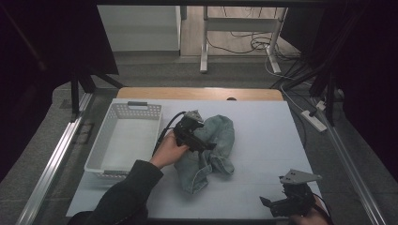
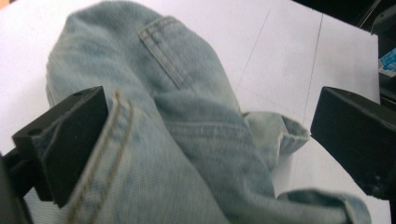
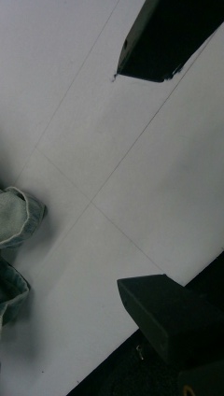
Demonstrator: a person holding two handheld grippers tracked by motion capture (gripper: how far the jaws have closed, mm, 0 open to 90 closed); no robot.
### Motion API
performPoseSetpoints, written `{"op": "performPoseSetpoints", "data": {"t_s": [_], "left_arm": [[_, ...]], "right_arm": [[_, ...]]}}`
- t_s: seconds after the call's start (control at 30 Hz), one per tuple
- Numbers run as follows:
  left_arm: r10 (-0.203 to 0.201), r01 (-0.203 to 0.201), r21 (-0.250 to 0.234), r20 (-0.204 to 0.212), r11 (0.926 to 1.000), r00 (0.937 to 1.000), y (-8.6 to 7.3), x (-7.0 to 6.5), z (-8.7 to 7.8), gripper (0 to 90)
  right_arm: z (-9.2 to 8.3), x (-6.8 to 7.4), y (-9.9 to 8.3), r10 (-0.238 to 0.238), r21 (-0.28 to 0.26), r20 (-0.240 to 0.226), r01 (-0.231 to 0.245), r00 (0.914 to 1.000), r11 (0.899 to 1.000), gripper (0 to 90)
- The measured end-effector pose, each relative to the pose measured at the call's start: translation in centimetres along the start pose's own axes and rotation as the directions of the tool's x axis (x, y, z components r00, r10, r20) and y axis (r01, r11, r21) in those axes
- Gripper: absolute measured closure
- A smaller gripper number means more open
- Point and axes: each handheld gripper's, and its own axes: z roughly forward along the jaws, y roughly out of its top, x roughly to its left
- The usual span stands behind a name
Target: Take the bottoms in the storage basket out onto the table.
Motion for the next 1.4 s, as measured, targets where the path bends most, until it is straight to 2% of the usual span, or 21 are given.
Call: {"op": "performPoseSetpoints", "data": {"t_s": [0.17,0.5,1.4], "left_arm": [[0.009,-0.009,0.005,0.003,1.0,1.0,0.3,-0.2,-0.5,0.0],[-0.007,0.008,-0.017,0.01,0.9998,0.9999,-0.5,-0.4,-1.8,0.0],[-0.048,0.049,-0.027,0.033,0.9985,0.9983,-1.4,-1.6,-3.4,0.0]], "right_arm": [[0.0,0.0,0.0,0.001,-0.001,-0.001,-0.001,1.0,1.0,1.3],[0.0,0.0,0.0,0.0,-0.001,0.0,0.0,1.0,1.0,1.3],[-0.2,0.0,-0.1,0.003,-0.019,-0.001,-0.003,1.0,1.0,1.3]]}}
